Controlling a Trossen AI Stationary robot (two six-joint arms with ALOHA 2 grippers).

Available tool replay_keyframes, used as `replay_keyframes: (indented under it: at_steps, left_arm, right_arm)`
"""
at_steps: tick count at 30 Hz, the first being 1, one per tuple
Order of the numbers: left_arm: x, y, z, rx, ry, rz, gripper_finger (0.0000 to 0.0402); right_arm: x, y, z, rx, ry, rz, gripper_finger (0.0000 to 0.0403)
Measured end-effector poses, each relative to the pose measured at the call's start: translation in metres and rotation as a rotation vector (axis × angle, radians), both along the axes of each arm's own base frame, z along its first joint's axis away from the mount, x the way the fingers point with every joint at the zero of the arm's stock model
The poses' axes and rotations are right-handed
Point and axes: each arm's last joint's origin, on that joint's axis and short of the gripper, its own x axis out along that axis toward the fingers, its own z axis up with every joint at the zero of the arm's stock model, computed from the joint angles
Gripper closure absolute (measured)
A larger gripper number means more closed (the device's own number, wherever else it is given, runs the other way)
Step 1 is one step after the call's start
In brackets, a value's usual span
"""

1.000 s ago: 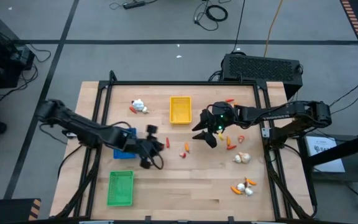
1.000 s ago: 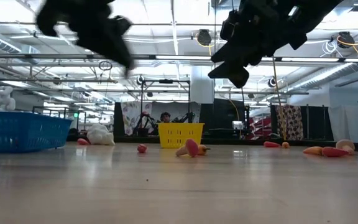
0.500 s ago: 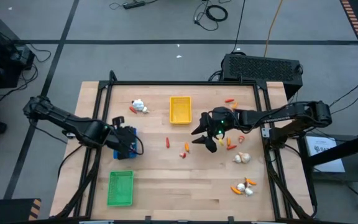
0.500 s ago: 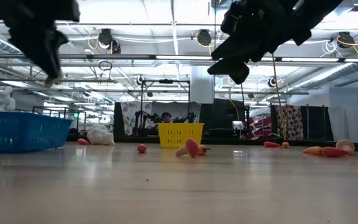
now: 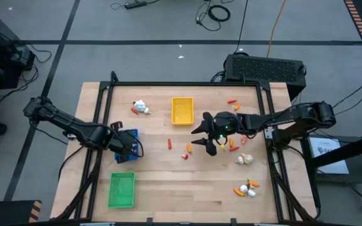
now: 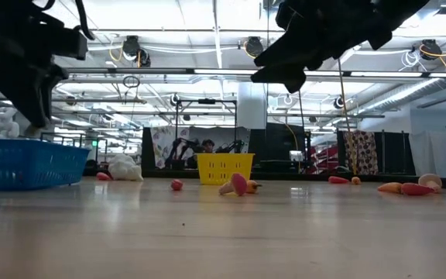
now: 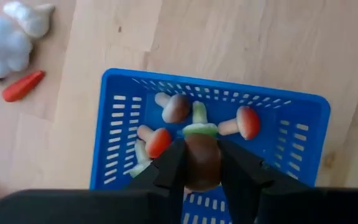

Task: Sort produce into baskets
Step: Put the brown mushroom into the blue bin, then put the orange mushroom into the blue bin

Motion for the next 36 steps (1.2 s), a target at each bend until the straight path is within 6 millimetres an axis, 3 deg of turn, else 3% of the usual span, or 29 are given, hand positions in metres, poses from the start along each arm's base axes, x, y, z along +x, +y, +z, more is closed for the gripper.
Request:
replay_keyframes:
  at_steps: [13,20,29,33,36]
  left_arm:
    - [0.000,0.000,0.000,-0.025,0.001,0.045,0.0226]
    - [0.006,-0.002,0.013,0.001,-0.057,0.003,0.0214]
    - [0.063,-0.015,0.039,0.115,-0.589,-0.211,0.0214]
    - [0.090,-0.020,0.031,0.137,-0.664,-0.300,0.0214]
    - [0.111,-0.023,0.015,0.150,-0.671,-0.320,0.0214]
  right_arm:
    - [0.000,-0.012,0.001,-0.015,-0.008,-0.028,0.0197]
    - [-0.002,-0.012,-0.003,0.000,0.036,-0.030,0.0197]
    - [-0.004,-0.011,-0.007,0.033,0.086,-0.045,0.0197]
    - [-0.004,-0.011,-0.008,0.061,0.099,-0.059,0.0197]
    - [-0.005,-0.011,-0.009,0.076,0.108,-0.065,0.0197]
